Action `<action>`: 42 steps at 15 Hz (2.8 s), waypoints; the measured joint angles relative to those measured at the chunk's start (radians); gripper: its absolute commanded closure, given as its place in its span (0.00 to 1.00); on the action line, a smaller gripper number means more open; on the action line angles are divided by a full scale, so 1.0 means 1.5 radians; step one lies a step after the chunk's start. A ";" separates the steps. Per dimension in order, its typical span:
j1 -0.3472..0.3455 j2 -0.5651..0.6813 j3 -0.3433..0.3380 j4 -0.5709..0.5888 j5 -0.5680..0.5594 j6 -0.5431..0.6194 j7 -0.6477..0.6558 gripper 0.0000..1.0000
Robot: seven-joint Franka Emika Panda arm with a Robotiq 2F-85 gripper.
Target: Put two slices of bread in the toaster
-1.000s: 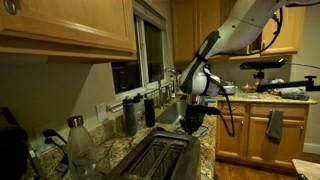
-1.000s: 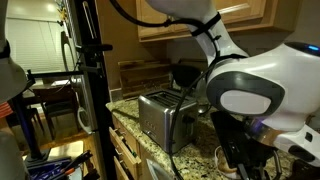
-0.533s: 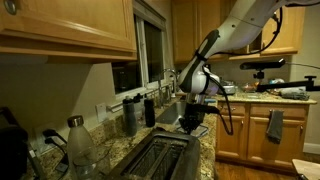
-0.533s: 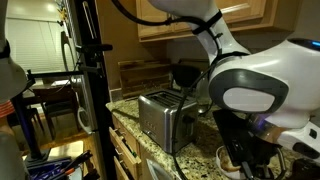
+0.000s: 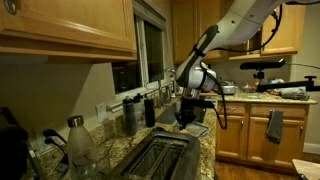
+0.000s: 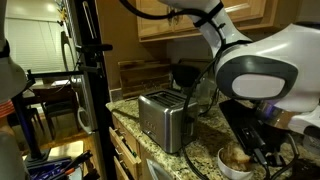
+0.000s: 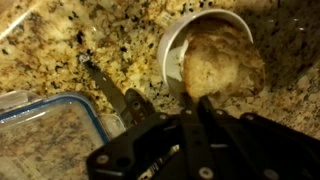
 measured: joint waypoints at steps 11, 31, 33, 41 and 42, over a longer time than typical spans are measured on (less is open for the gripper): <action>0.053 -0.074 -0.028 0.006 -0.153 -0.057 0.155 0.91; 0.151 -0.220 -0.025 0.062 -0.274 -0.279 0.407 0.91; 0.160 -0.225 -0.017 0.062 -0.274 -0.295 0.429 0.91; 0.187 -0.236 0.009 0.062 -0.274 -0.333 0.527 0.92; 0.190 -0.238 0.011 0.062 -0.274 -0.335 0.539 0.92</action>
